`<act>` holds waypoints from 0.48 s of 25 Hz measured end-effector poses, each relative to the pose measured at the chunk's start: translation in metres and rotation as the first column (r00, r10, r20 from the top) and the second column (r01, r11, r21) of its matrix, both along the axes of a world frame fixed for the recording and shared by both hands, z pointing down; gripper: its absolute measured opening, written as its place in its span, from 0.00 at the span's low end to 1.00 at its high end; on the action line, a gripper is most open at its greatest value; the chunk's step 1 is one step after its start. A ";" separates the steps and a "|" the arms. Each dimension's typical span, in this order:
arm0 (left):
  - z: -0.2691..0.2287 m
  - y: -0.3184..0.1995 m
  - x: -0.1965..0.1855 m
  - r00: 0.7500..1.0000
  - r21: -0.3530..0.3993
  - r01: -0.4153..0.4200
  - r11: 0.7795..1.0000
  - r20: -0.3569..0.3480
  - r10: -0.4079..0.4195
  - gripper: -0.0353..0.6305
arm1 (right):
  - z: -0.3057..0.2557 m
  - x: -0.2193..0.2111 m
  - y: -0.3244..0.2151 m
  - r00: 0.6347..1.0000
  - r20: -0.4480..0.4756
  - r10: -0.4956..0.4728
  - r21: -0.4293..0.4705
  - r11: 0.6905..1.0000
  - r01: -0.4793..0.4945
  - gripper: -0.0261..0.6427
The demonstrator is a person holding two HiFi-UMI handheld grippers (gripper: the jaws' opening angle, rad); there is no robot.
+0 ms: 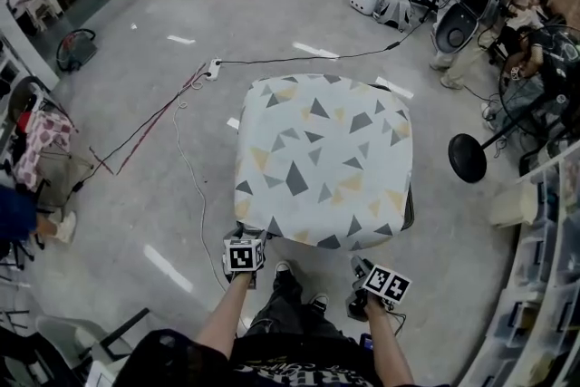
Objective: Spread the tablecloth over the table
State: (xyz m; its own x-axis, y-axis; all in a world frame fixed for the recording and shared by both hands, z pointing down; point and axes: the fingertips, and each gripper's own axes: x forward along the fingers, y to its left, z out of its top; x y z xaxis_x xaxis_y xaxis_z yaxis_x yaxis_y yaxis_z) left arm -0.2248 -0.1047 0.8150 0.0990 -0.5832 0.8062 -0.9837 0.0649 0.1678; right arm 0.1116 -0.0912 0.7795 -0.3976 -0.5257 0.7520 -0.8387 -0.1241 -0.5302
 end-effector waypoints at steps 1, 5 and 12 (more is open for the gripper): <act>-0.003 0.003 0.006 1.000 0.008 -0.016 1.000 -0.004 0.017 0.48 | -0.004 0.002 0.001 1.000 -0.010 -0.021 0.015 1.000 0.021 0.27; -0.031 0.005 0.035 0.993 0.096 -0.115 0.989 -0.019 0.117 0.48 | -0.034 0.007 0.004 0.995 -0.038 -0.096 0.094 0.991 0.099 0.25; -0.108 0.007 0.096 0.950 0.267 -0.291 0.918 -0.035 0.311 0.45 | -0.101 -0.003 0.012 0.969 -0.027 -0.245 0.253 0.936 0.244 0.19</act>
